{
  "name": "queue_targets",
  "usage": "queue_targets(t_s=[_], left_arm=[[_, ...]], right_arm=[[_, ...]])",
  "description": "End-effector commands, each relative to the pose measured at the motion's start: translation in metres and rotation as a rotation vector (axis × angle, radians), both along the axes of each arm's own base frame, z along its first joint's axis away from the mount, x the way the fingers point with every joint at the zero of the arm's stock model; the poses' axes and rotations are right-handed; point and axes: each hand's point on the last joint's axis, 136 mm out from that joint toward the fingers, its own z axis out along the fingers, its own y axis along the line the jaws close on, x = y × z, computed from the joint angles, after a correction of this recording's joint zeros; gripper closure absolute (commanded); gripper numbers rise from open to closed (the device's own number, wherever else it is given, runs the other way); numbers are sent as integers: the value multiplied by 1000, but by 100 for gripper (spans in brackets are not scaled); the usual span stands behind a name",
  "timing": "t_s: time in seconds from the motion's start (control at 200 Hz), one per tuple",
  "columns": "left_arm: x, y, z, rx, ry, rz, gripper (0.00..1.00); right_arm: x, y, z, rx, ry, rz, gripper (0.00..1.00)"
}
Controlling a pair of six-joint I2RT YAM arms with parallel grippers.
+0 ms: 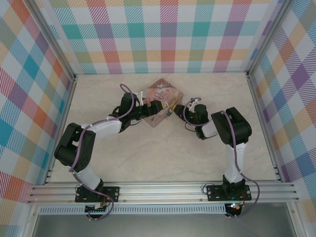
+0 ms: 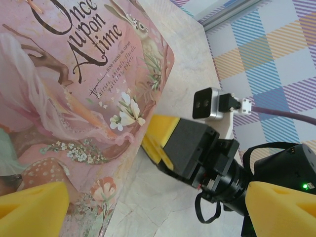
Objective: Unlock the padlock with the key
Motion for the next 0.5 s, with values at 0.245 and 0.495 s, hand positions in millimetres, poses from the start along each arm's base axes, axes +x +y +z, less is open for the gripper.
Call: queue_targets(t_s=[0.245,0.495], left_arm=[[-30,28,-80,152,276,56,7],[-28,26,-81,141,279,56,9]], right_arm=[[-7,-12,21,-7,-50,-16,65],[-41,-2,0,-21,-27,72,66]])
